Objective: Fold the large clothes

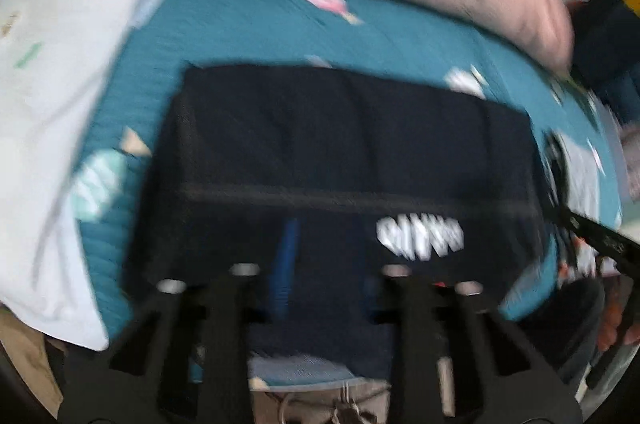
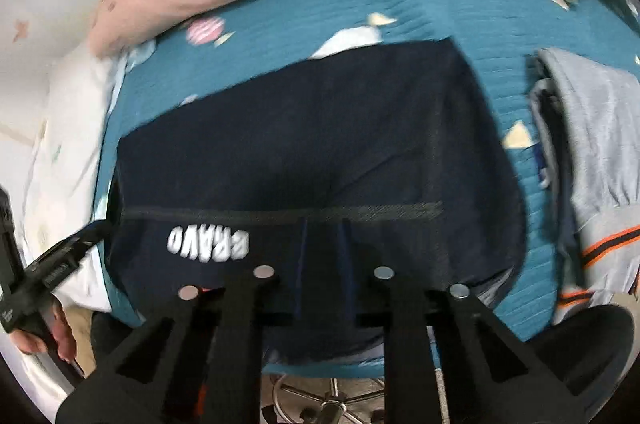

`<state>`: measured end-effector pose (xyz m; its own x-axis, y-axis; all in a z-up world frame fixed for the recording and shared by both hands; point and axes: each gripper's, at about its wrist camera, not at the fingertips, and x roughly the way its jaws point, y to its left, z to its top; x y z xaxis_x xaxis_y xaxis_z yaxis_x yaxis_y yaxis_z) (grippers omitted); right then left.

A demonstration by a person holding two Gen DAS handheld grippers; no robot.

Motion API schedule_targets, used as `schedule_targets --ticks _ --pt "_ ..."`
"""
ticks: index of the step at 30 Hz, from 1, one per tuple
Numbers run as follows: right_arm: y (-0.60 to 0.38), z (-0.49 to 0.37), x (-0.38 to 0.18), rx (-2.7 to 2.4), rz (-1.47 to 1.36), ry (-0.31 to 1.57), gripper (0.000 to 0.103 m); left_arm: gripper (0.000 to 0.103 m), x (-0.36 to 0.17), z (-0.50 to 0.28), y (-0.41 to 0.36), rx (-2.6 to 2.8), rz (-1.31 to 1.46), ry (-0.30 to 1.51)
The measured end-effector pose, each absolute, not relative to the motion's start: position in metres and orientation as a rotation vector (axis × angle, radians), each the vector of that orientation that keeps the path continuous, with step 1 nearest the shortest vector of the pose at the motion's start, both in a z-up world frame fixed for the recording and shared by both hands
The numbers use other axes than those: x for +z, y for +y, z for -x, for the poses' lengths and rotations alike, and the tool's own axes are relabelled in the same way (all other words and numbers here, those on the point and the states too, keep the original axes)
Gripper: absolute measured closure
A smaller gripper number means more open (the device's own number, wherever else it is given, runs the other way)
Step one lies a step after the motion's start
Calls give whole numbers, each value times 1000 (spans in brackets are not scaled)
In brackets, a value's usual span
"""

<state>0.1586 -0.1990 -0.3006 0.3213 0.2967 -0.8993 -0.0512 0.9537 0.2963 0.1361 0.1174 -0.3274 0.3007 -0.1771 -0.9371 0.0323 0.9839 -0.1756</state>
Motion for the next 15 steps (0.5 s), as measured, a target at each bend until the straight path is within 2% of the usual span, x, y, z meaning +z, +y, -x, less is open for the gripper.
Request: schedule_targets --ticks 3,6,8,10,12,15 --pt "-170 -140 -303 311 -201 1227 93 97 -342 -116 99 -188 112 1295" --pt "-143 -128 -314 361 -166 1278 95 98 -364 -101 86 -210 131 1354" --pt "-125 -123 -336 364 -129 1337 95 102 -390 -94 86 -164 144 1392" --pt "-109 -119 -383 336 -77 1444 98 102 -411 -89 86 -144 152 1388" --pt "-102 -114 -400 325 -8 1402 99 101 -407 -86 86 -134 148 1385" --pt "-106 -112 -383 327 -12 1430 99 101 -392 -79 88 -119 115 1389"
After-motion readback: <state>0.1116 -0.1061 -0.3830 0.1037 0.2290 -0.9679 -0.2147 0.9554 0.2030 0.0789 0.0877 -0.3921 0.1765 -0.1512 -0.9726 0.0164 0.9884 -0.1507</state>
